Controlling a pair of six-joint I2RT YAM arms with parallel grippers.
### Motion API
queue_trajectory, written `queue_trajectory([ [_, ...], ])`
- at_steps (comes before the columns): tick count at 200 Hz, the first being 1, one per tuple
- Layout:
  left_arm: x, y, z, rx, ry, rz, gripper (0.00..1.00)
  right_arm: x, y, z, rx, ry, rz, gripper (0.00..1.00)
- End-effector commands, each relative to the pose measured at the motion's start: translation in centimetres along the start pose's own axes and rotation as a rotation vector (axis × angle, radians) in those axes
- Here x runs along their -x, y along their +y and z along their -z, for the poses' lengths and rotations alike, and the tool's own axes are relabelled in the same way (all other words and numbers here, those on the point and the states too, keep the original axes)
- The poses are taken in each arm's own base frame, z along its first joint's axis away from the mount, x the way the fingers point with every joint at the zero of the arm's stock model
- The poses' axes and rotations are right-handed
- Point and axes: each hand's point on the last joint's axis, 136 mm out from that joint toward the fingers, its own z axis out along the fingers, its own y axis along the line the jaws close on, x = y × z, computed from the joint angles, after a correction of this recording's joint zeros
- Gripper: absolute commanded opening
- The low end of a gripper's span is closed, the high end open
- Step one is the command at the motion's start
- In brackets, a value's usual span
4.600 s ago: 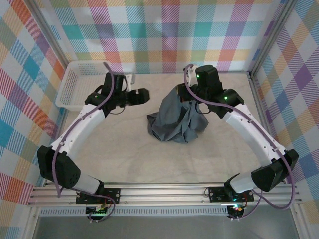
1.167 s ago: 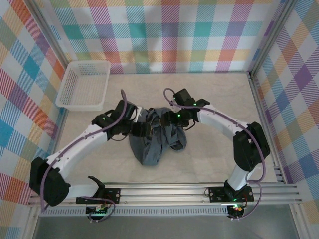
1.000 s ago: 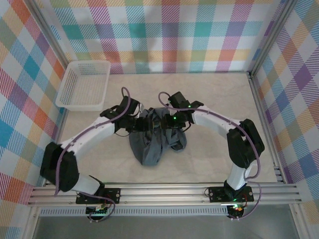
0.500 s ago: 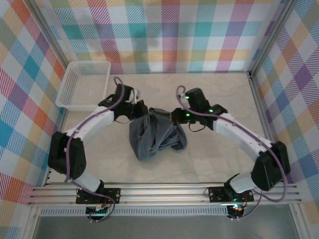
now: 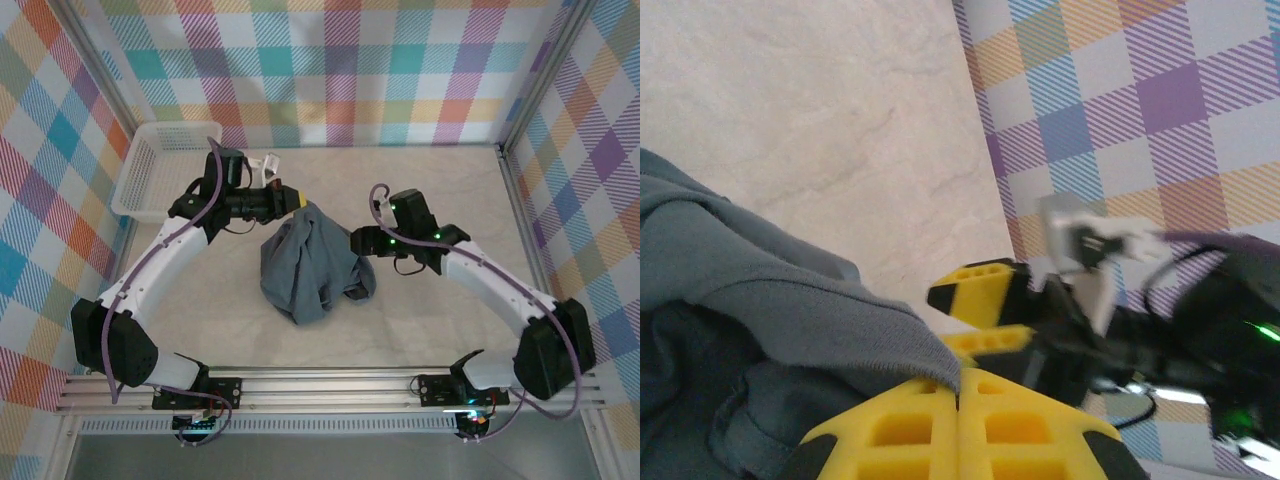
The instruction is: Fold the inside-out t-shirt
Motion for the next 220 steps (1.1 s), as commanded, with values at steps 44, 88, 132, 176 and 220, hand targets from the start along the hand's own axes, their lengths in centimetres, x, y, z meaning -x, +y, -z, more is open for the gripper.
queue_trajectory([
  [44,0.3,-2.0,-0.3,-0.021,0.006,-0.038,0.00,2.2,6.4,-4.5,0.051,-0.168,0.351,0.70],
  [88,1.1,-1.4,0.0,0.047,-0.024,-0.034,0.00,1.6,7.5,-7.4,0.077,-0.115,0.409,0.54],
  [132,3.4,6.4,0.6,0.345,-0.068,-0.089,0.00,0.2,12.3,-1.5,0.337,-0.068,0.372,0.00],
  [176,5.8,13.1,-0.6,0.522,-0.101,-0.113,0.21,-0.4,15.6,2.5,0.583,-0.012,0.248,0.00],
  [220,3.3,8.5,4.6,0.486,-0.180,-0.101,0.54,0.7,12.6,0.0,0.448,-0.044,0.204,0.00],
])
